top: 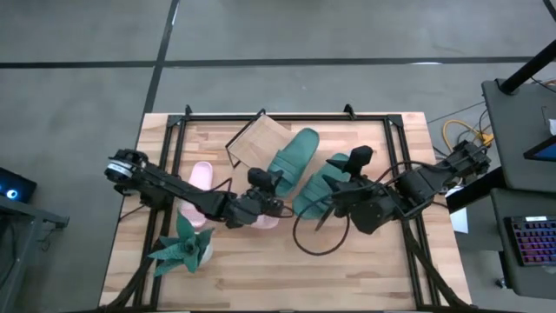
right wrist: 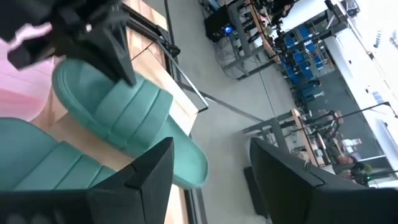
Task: Pick and place slides into the shelf
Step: Put the green slide on the shelf
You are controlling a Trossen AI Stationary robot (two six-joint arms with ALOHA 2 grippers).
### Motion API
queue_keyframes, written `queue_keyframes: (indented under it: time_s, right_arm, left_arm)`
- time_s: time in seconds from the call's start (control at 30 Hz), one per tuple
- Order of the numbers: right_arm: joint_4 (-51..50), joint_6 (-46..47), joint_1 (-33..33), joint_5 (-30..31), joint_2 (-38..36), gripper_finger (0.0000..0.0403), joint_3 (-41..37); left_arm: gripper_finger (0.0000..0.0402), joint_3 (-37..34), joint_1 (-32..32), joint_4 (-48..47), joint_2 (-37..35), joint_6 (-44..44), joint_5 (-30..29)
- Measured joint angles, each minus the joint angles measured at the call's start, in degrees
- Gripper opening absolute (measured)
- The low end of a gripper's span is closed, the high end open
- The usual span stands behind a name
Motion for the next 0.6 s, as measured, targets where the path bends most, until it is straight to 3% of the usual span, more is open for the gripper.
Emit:
queue_keyframes:
  time_s: [0.6]
  right_arm:
    - [0.0, 0.0, 0.0, -0.4, -0.5, 0.0201, -0.1]
  left_arm:
    - [0.0, 0.0, 2.2, 9.2, 8.3, 0.1, 3.5]
